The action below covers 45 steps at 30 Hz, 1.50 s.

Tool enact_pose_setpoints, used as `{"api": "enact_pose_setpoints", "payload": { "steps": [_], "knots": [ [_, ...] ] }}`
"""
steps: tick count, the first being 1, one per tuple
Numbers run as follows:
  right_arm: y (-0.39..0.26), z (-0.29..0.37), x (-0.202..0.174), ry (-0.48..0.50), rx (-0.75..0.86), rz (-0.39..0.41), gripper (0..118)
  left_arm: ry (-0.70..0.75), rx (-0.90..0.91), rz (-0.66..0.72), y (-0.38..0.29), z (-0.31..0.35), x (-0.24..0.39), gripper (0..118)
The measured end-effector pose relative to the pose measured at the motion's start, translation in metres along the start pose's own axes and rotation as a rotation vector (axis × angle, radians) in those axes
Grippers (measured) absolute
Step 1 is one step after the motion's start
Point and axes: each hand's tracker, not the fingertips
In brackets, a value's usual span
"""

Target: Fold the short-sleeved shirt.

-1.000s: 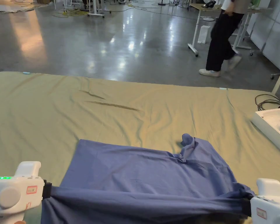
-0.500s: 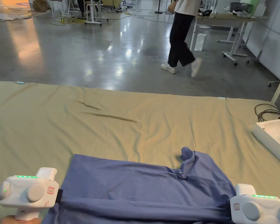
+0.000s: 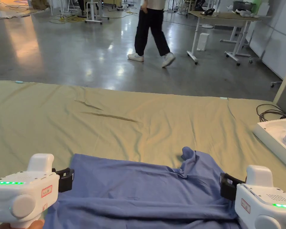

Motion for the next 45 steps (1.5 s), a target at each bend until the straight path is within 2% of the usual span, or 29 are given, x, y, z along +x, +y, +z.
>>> {"api": "enact_pose_setpoints", "payload": {
  "steps": [6,7,9,10,11,12,14,18,22,27,30,31,32,34,35,40,44,45],
  "knots": [
    [0.014,0.056,-0.030,0.030,0.233,-0.007,66,-0.004,0.216,-0.061,0.007,0.055,0.051,52],
    [0.013,0.062,-0.035,0.023,0.259,0.006,61,-0.003,0.239,-0.066,0.007,0.062,0.059,48],
    [0.011,0.071,-0.044,0.001,0.301,0.032,38,0.005,0.271,-0.066,0.003,0.072,0.071,33],
    [0.009,0.075,-0.047,0.002,0.315,0.036,33,0.002,0.280,-0.076,0.002,0.074,0.076,28],
    [0.007,0.078,-0.050,0.005,0.317,0.037,33,0.008,0.285,-0.077,0.000,0.077,0.080,28],
    [0.006,0.081,-0.053,0.000,0.321,0.036,17,0.020,0.285,-0.073,-0.002,0.079,0.085,12],
    [0.004,0.086,-0.053,0.003,0.338,0.025,1,0.017,0.301,-0.080,-0.005,0.084,0.090,4],
    [0.001,0.091,-0.052,0.022,0.342,0.013,0,0.012,0.283,-0.099,-0.009,0.091,0.089,1],
    [-0.002,0.091,-0.053,0.020,0.326,0.034,0,0.019,0.239,-0.091,-0.013,0.094,0.074,1],
    [-0.006,0.084,-0.048,0.026,0.272,0.045,0,0.056,0.032,-0.054,-0.027,0.080,0.033,1],
    [-0.012,0.078,-0.045,0.020,0.232,0.063,0,0.070,-0.167,-0.001,-0.041,0.058,-0.001,3],
    [-0.015,0.076,-0.044,0.017,0.221,0.068,0,0.073,-0.222,0.021,-0.047,0.048,-0.012,8],
    [-0.017,0.074,-0.043,0.013,0.209,0.071,0,0.084,-0.260,0.041,-0.053,0.040,-0.022,18],
    [-0.021,0.072,-0.040,0.010,0.186,0.067,0,0.103,-0.360,0.108,-0.064,0.023,-0.038,50],
    [-0.023,0.071,-0.039,0.007,0.176,0.065,0,0.115,-0.381,0.139,-0.069,0.016,-0.045,58],
    [-0.033,0.065,-0.032,-0.008,0.126,0.065,0,0.100,-0.478,0.220,-0.090,-0.023,-0.057,60],
    [-0.041,0.064,-0.021,-0.026,0.085,0.064,0,0.158,-0.581,0.176,-0.108,-0.047,-0.049,60],
    [-0.043,0.064,-0.018,-0.032,0.076,0.062,0,0.165,-0.559,0.152,-0.110,-0.044,-0.043,57]
  ]
}}
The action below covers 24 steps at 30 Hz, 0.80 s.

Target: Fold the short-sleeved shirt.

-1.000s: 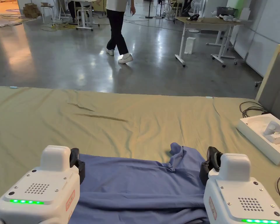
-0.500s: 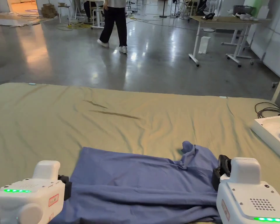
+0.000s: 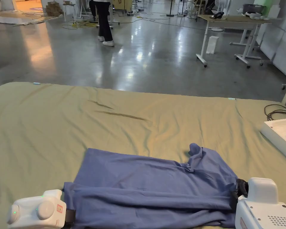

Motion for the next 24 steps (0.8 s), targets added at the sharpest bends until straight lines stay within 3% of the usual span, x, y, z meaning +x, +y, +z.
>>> {"api": "enact_pose_setpoints", "payload": {
  "steps": [2,3,6,10,13,18,24],
  "knots": [
    [-0.003,0.000,0.009,-0.012,-0.023,-0.009,0,0.065,0.045,-0.040,-0.005,0.006,0.011,50],
    [-0.004,0.000,0.015,-0.018,-0.031,-0.013,0,0.067,0.050,-0.074,-0.006,0.007,0.016,30],
    [-0.006,-0.004,0.034,-0.048,-0.078,-0.016,0,0.067,0.046,-0.102,-0.008,0.008,0.020,5],
    [-0.008,-0.015,0.066,-0.060,-0.175,-0.040,5,-0.002,0.051,-0.048,-0.003,0.016,0.006,3],
    [-0.014,-0.028,0.087,-0.028,-0.278,-0.072,34,-0.005,0.067,-0.057,-0.003,0.024,0.002,3],
    [-0.033,-0.059,0.094,0.036,-0.445,-0.051,62,-0.016,0.077,-0.074,-0.002,0.029,0.000,3],
    [-0.054,-0.102,0.074,0.071,-0.553,-0.022,64,-0.024,0.056,-0.078,-0.007,0.025,-0.002,3]
  ]
}}
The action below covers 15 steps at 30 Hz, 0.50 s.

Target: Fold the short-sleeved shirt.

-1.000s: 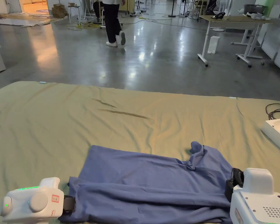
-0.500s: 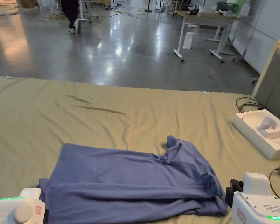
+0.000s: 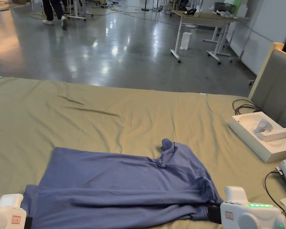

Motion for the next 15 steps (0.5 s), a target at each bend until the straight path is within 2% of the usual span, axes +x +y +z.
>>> {"api": "enact_pose_setpoints", "payload": {
  "steps": [2,7,11,13,14,15],
  "knots": [
    [0.005,-0.018,-0.006,0.000,-0.024,0.017,65,-0.003,-0.005,0.004,-0.003,-0.001,-0.001,3],
    [0.004,-0.070,-0.018,-0.017,-0.211,0.053,65,-0.008,-0.015,0.022,-0.005,-0.006,-0.003,3],
    [0.002,-0.067,-0.026,-0.047,-0.150,0.045,64,-0.001,-0.017,0.021,-0.006,-0.006,-0.001,3],
    [-0.002,-0.066,-0.027,-0.040,-0.136,0.062,50,0.005,-0.020,0.016,-0.005,-0.008,0.001,3],
    [-0.003,-0.066,-0.028,-0.028,-0.127,0.073,38,0.008,-0.021,0.011,-0.005,-0.008,0.002,3],
    [-0.002,-0.065,-0.030,-0.020,-0.123,0.074,16,0.010,-0.021,0.008,-0.006,-0.008,0.002,3]
  ]
}}
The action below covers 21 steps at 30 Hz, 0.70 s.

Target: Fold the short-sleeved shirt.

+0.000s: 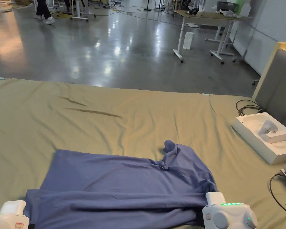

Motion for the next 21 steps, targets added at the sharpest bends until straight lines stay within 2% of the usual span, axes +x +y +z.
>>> {"api": "enact_pose_setpoints", "payload": {
  "steps": [1,3,7,13,21],
  "knots": [
    [0.000,0.000,-0.001,0.004,0.008,0.001,11,0.001,0.001,-0.001,-0.001,0.000,0.000,3],
    [0.000,0.000,-0.002,-0.003,0.004,0.002,7,0.001,0.002,0.000,0.000,0.000,0.000,3],
    [-0.003,0.015,0.005,0.021,0.050,-0.062,6,-0.011,0.018,0.002,0.000,0.005,-0.002,3],
    [-0.006,0.065,0.014,0.066,0.132,-0.067,5,-0.041,0.084,0.008,0.005,0.028,-0.006,3],
    [0.007,0.133,0.022,0.074,0.172,-0.006,5,-0.119,0.204,0.019,0.027,0.097,-0.012,3]
  ]
}}
